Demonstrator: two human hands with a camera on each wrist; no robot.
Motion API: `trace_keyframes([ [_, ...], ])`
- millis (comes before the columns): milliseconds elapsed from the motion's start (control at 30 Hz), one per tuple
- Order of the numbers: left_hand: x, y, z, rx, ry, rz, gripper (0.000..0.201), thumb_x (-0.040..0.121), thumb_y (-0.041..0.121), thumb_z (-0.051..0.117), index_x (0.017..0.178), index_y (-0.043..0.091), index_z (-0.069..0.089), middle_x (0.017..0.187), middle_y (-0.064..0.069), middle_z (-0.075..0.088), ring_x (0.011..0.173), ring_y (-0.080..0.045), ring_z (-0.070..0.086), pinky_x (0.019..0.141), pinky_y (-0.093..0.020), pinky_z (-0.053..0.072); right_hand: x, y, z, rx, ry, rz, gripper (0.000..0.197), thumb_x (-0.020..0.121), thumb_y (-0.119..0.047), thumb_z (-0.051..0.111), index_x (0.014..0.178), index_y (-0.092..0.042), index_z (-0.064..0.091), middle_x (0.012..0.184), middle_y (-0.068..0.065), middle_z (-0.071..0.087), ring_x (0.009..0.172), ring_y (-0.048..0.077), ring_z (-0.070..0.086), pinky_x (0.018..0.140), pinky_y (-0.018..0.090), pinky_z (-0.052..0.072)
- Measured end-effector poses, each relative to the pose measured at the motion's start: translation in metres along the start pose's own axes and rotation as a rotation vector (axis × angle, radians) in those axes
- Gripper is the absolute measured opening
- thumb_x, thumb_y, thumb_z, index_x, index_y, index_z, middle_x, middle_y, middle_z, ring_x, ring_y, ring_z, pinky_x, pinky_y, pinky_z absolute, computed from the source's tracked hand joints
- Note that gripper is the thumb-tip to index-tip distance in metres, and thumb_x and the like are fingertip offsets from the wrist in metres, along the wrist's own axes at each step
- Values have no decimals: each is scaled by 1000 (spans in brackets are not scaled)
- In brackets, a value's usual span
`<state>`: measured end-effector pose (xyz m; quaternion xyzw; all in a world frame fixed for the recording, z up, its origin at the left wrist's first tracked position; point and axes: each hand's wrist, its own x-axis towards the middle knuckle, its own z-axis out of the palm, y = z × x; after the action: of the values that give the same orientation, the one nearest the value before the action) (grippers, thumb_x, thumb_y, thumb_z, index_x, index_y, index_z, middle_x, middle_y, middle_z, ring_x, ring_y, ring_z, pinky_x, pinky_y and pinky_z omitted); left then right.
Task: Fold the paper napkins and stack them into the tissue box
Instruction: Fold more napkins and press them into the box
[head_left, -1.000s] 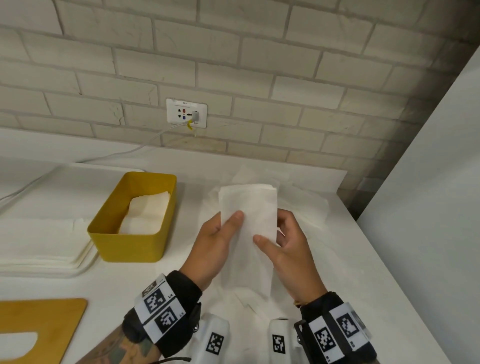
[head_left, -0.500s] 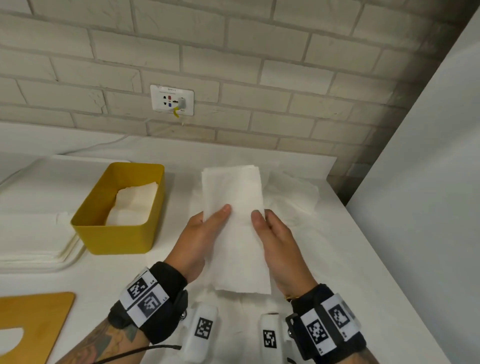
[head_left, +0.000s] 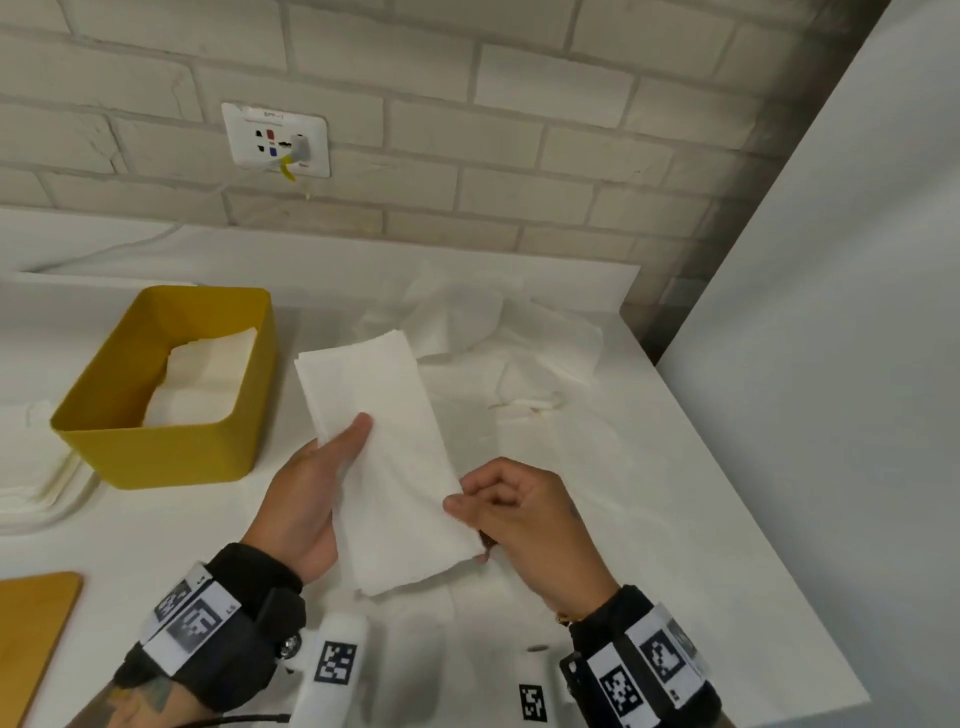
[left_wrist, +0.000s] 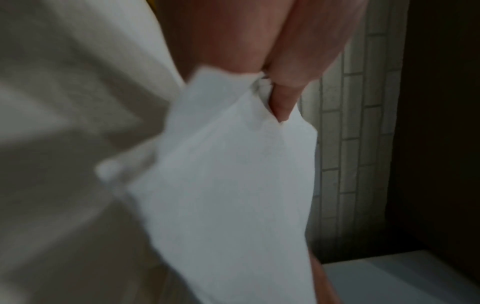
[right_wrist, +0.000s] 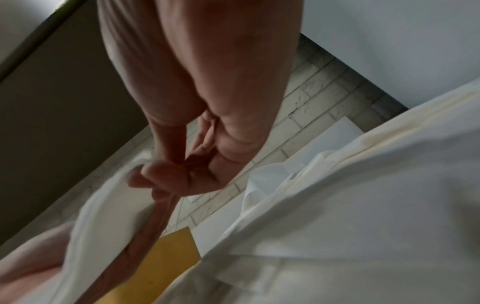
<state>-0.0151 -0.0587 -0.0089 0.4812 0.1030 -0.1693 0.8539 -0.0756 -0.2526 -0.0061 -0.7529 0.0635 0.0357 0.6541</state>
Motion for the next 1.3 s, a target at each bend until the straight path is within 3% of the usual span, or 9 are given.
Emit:
trace_keyframes([
  [133,3,1,-15,-32,40,6,30,100,28,57,126,16,66,119,-8,76,102,-25,75,93,-47,52,-14,6,-22,-89,-152,102,11,85,-9,80,88,-2,71,74,14,73,58,20,65,54,26,51],
  [367,-6,-6,-21,3,27,-81,30,97,27,60,121,12,68,114,-13,77,95,-29,76,88,-46,54,17,1,-86,-239,304,235,23,91,-28,75,87,-5,74,79,13,75,61,18,67,56,30,51],
  [533,-7,-11,-11,13,-15,-140,37,95,26,62,127,8,65,116,-18,75,97,-33,75,79,-44,63,48,5,-77,-346,202,365,35,89,-37,76,72,-8,67,58,-1,63,45,9,52,44,21,39],
  [600,-8,-12,-7,-4,-22,-153,33,97,27,61,125,9,66,115,-17,75,96,-32,75,80,-45,62,56,7,-69,-362,218,309,33,88,-30,78,65,-12,62,55,-6,58,46,5,50,47,17,37],
  [767,-13,-11,-8,-26,-15,-173,31,100,31,58,120,10,69,113,-16,76,90,-29,77,81,-44,59,55,-18,-73,-536,293,126,32,91,-31,74,76,-4,66,74,3,65,72,13,59,66,24,45],
  [933,-15,-14,-11,-20,-12,-208,37,98,34,61,124,9,68,114,-17,76,94,-31,75,88,-47,55,49,-56,-89,60,311,106,23,96,-11,65,75,-8,56,90,12,71,81,22,71,69,34,61],
  [1100,-17,-20,2,14,-33,-253,35,98,31,61,122,7,69,110,-18,76,93,-33,75,88,-46,55,60,-91,-80,183,307,-37,26,94,2,61,74,-10,51,89,14,68,88,25,71,67,31,62],
  [1200,-17,-23,12,23,-66,-292,36,98,30,62,123,6,69,112,-18,76,102,-37,72,93,-48,54,67,-114,-65,292,255,-211,23,93,12,58,89,-11,54,96,13,69,89,20,74,72,29,61],
  [1300,-18,-28,19,12,-98,-342,37,98,32,62,122,4,70,113,-19,75,103,-37,73,90,-46,55,66,-132,-47,339,189,-393,34,96,14,50,113,-13,60,119,11,71,107,21,71,81,32,59],
])
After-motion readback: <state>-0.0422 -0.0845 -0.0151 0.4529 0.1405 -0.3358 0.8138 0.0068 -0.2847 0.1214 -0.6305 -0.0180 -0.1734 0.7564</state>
